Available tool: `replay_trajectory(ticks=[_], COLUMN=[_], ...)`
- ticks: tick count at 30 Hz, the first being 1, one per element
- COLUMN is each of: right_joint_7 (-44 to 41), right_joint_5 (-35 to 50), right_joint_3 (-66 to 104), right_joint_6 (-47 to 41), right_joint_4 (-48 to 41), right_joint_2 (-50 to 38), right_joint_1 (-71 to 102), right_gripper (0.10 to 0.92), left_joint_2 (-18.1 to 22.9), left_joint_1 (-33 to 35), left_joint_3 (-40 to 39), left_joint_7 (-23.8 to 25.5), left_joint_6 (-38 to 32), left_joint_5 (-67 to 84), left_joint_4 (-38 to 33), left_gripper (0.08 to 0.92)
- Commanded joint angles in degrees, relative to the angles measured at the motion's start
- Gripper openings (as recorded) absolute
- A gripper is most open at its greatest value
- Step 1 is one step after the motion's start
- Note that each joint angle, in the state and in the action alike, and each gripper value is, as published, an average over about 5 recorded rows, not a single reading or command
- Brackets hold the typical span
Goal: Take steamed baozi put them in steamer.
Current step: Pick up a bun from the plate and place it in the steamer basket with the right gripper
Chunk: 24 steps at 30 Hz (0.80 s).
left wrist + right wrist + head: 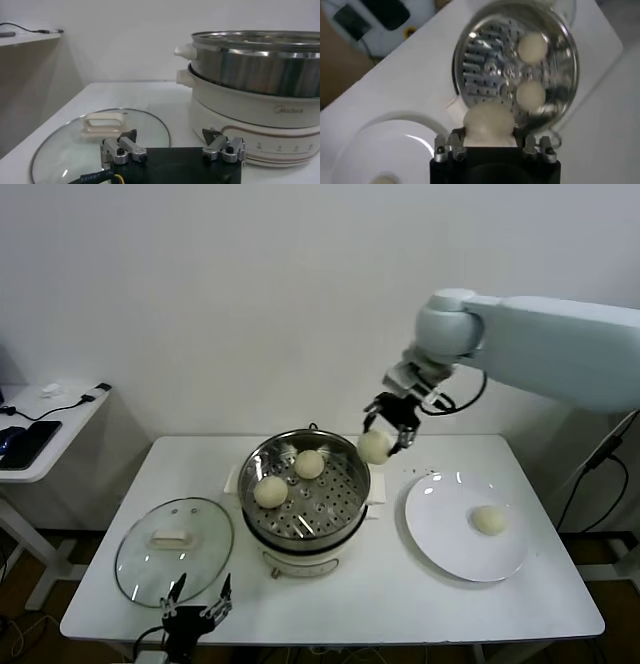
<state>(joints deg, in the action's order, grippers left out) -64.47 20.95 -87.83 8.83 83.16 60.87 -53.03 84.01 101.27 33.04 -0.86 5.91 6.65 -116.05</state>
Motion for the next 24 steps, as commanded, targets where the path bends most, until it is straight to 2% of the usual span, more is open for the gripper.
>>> replay_trajectory(ticks=[1, 10, 24], right_joint_7=[3.3, 8.9, 10.1], right_joint_5=[-9.7, -14.5, -15.9], right_joint_3=[0.4, 0.6, 0.5], right_joint_6=[12.3, 13.7, 15.4], right_joint_4=[2.6, -2.8, -10.5], right_joint_2=[13.9, 17.8, 19.8], right_joint_1=[4.0, 14.0, 19.4], right_gripper=[0.651, 0.651, 0.653], left_joint_2=[0.0, -0.3, 0.1], left_joint_1=[-0.1, -0.2, -0.3], left_joint_3=[0.1, 0.3, 0.1], left_joint_7=[0.0, 0.0, -0.1], left_joint_6=[0.1, 0.2, 0.0], left_joint_5=[0.2, 0.3, 0.2], left_joint_4=[0.2, 0.4, 0.8], left_gripper=[0.823, 0.823, 0.823])
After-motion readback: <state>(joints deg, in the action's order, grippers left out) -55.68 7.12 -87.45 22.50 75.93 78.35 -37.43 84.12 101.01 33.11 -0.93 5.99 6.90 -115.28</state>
